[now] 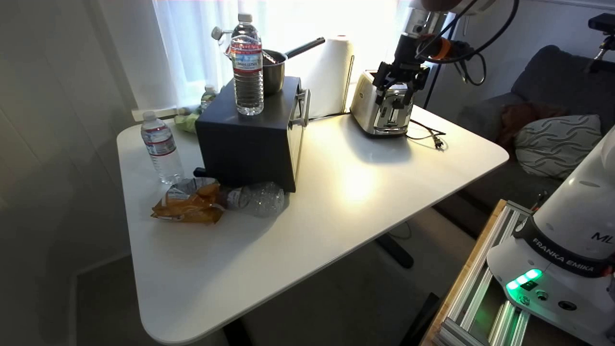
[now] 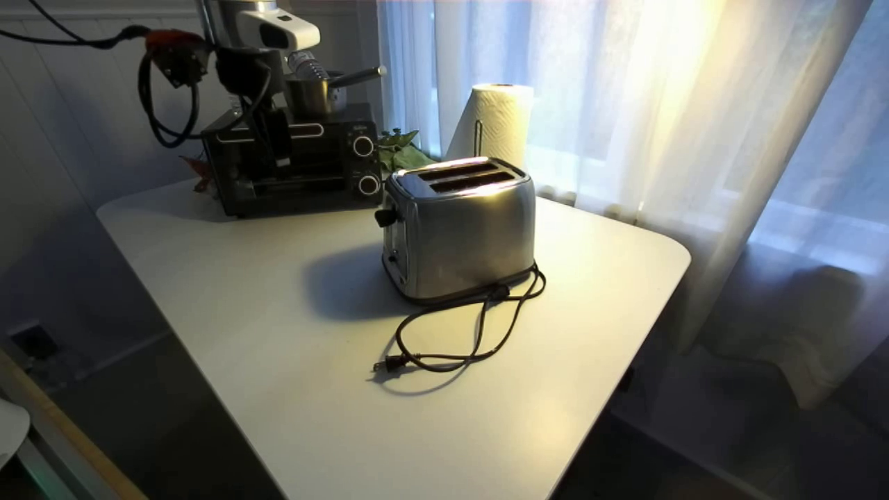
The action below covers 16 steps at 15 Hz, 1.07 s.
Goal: Push the lever on the toaster downwards
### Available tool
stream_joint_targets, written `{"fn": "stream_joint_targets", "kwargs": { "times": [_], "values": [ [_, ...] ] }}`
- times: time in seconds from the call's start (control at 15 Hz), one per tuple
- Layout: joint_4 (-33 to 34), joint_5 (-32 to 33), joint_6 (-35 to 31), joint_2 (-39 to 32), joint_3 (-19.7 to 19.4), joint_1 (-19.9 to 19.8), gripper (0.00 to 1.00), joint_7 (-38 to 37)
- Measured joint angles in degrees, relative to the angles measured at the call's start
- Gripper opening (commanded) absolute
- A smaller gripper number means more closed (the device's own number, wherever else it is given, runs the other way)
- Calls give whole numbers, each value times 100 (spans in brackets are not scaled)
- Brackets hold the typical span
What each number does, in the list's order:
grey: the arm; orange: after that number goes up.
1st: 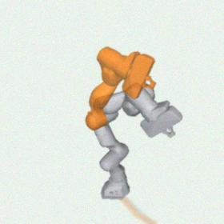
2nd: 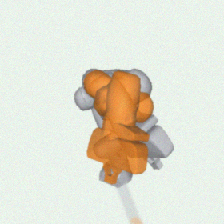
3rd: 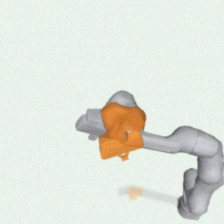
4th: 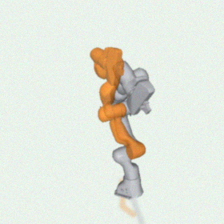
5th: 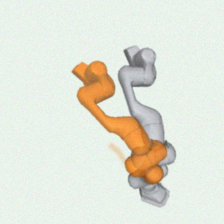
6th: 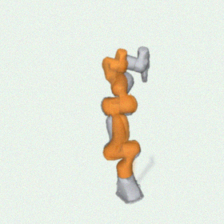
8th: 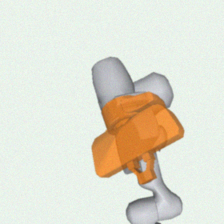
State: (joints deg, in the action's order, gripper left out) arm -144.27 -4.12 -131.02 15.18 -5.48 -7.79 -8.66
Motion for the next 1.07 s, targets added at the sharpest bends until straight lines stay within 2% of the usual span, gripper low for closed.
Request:
{"fn": "stream_joint_targets", "kwargs": {
  "times": [0.4, 0.47, 0.73, 1.07],
  "values": [
    [10, 774, -172, -114, -45, -549, 100, -944],
    [20, 858, -254, -140, -51, -630, 81, -1177],
    [112, 1166, -605, -260, -77, -922, 50, -1961],
    [298, 1658, -1036, -504, -82, -1049, 16, -2521]
  ]
}}
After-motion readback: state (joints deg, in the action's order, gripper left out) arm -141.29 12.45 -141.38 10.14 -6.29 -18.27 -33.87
